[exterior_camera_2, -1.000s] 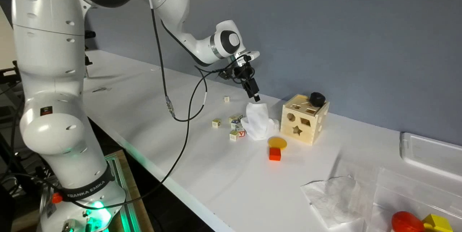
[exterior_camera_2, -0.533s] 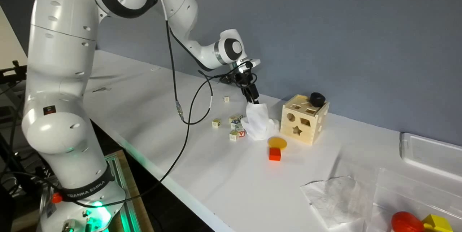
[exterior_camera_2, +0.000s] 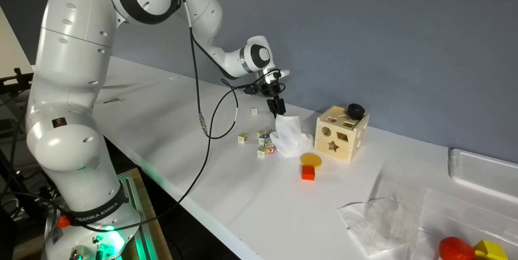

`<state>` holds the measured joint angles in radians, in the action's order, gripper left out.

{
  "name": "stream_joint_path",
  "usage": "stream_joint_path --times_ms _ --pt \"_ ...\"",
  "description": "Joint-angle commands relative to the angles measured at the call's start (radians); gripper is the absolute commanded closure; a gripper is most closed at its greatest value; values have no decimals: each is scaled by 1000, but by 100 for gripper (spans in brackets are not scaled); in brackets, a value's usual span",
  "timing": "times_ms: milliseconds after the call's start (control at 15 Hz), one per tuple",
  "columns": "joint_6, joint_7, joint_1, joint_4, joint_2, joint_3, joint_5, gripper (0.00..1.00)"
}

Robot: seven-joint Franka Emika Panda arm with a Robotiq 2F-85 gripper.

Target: Pick up two blocks and put them into the carrier bag

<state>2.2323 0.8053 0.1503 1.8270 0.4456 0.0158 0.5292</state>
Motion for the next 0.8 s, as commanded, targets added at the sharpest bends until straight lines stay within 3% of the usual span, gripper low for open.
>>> stream_joint_path --times_ms 0,267,733 --pt "-50 -26 24 -40 3 22 -37 69" --pt "-40 -7 27 -35 -32 26 -29 98" --pt "-19 56 50 14 -183 18 8 100"
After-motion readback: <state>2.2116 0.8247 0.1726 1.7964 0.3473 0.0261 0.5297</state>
